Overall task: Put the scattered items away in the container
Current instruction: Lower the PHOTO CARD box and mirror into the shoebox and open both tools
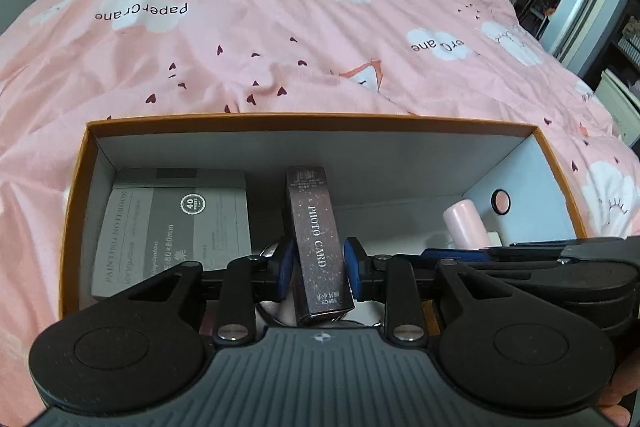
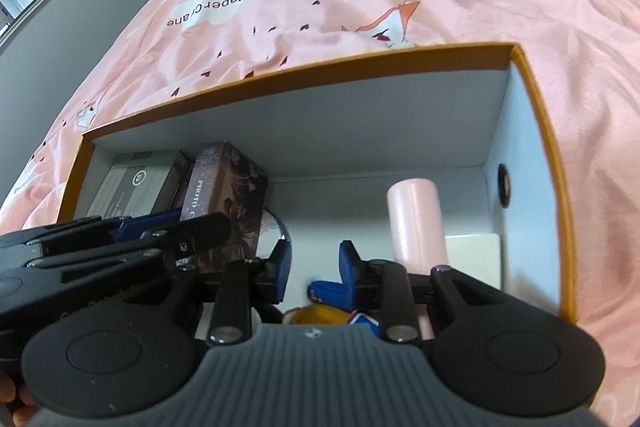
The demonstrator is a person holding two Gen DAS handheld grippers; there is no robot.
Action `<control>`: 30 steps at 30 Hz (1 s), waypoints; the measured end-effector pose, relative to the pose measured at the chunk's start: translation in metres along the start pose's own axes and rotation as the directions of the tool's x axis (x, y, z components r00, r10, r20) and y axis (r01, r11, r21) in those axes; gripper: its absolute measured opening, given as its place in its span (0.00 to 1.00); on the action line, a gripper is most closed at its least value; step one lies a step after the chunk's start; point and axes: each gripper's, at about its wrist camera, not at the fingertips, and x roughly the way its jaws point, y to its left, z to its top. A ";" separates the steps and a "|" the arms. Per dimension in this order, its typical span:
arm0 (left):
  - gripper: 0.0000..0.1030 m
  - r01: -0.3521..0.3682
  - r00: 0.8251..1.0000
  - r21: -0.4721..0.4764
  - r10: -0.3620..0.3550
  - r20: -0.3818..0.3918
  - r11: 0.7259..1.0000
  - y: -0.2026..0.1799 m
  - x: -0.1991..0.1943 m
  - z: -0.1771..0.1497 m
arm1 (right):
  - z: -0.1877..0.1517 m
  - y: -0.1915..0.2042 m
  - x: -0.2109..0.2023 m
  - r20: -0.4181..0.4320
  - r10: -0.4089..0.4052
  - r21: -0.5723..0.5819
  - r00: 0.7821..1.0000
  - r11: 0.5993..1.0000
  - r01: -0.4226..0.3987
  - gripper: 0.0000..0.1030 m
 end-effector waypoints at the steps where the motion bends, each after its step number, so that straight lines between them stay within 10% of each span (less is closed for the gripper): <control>1: 0.28 0.024 1.000 -0.023 -0.024 0.002 0.999 0.003 0.000 0.000 | 0.000 -0.001 -0.001 0.004 -0.002 0.000 1.000 1.000 0.002 0.29; 10: 0.26 0.205 0.979 -0.196 -0.205 0.023 0.959 0.027 0.008 -0.001 | 0.001 -0.001 -0.001 -0.004 -0.005 -0.003 1.000 1.000 0.005 0.29; 30: 0.34 -0.109 0.988 0.069 0.100 0.117 0.992 0.002 -0.039 -0.003 | 0.004 0.008 0.016 -0.030 0.079 0.022 0.996 0.997 -0.079 0.24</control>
